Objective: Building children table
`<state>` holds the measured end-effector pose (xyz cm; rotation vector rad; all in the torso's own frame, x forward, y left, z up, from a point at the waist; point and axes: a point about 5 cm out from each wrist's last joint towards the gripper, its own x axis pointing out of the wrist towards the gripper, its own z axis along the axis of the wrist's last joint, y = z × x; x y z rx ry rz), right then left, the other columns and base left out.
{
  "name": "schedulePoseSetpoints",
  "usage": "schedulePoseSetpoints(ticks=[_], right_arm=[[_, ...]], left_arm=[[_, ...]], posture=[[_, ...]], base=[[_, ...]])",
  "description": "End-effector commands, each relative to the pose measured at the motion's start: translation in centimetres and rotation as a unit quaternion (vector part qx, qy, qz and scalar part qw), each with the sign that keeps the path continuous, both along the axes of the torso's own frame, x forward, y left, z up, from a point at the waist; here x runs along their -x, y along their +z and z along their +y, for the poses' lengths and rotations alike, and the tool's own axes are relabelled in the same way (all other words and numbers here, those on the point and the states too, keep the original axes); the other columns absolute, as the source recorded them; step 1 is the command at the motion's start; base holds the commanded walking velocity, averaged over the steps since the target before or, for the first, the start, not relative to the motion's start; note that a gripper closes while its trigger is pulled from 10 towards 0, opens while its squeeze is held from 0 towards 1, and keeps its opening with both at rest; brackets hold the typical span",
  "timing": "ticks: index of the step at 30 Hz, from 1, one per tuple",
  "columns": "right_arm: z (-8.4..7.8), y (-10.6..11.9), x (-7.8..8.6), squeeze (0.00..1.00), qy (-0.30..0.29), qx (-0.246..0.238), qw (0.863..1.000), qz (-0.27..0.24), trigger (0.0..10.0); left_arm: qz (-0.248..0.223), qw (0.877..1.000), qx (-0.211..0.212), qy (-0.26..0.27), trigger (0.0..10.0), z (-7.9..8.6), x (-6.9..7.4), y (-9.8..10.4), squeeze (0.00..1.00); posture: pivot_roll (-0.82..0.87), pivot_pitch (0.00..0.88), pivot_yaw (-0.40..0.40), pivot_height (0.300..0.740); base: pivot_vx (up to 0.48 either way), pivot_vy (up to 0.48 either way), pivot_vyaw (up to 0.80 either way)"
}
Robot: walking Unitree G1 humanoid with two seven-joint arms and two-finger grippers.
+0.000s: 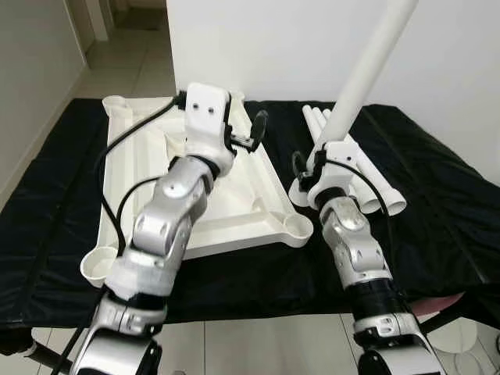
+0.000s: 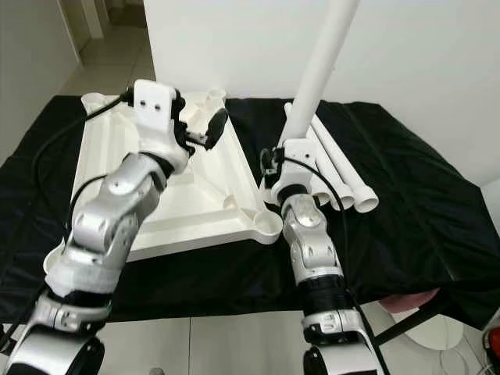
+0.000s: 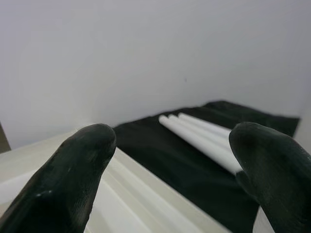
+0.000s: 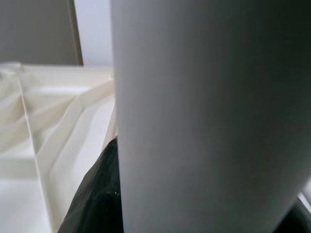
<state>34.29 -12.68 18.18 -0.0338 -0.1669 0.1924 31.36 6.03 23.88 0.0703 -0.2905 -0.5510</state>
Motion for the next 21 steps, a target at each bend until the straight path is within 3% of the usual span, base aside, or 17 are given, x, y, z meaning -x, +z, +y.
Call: schedulePoseSetpoints(ticks=[1, 5, 12, 21], right_arm=[[-0.1, -0.2, 0.5, 0.00, 0.015, 0.022, 1.000, 0.000, 10.0], [0.1, -0.7, 1.0, 0.00, 0.025, 0.026, 0.999, 0.001, 10.0], [0.3, -1.0, 1.6, 0.00, 0.029, 0.015, 0.999, -0.003, 10.0], [0.9, -1.2, 2.4, 0.00, 0.063, 0.011, 0.998, -0.020, 10.0]], left_arm=[[0.003, 0.993, -0.057, -0.100, 10.0, -1.4, 1.2, -1.9, 0.00], [0.038, 0.992, -0.062, -0.108, 10.0, -1.5, 1.6, -4.0, 0.00], [0.072, 0.990, -0.043, -0.113, 10.0, -1.6, 1.5, -4.7, 0.00], [0.079, 0.983, -0.086, -0.141, 10.0, -2.4, 1.9, -6.3, 0.00]], posture=[[-0.04, 0.000, -0.037, 0.740], [-0.05, 0.000, -0.024, 0.740], [-0.08, 0.000, -0.007, 0.740], [-0.07, 0.000, 0.018, 0.740]], base=[[0.000, 0.000, 0.00], [0.000, 0.000, 0.00], [0.000, 0.000, 0.00], [0.000, 0.000, 0.00]])
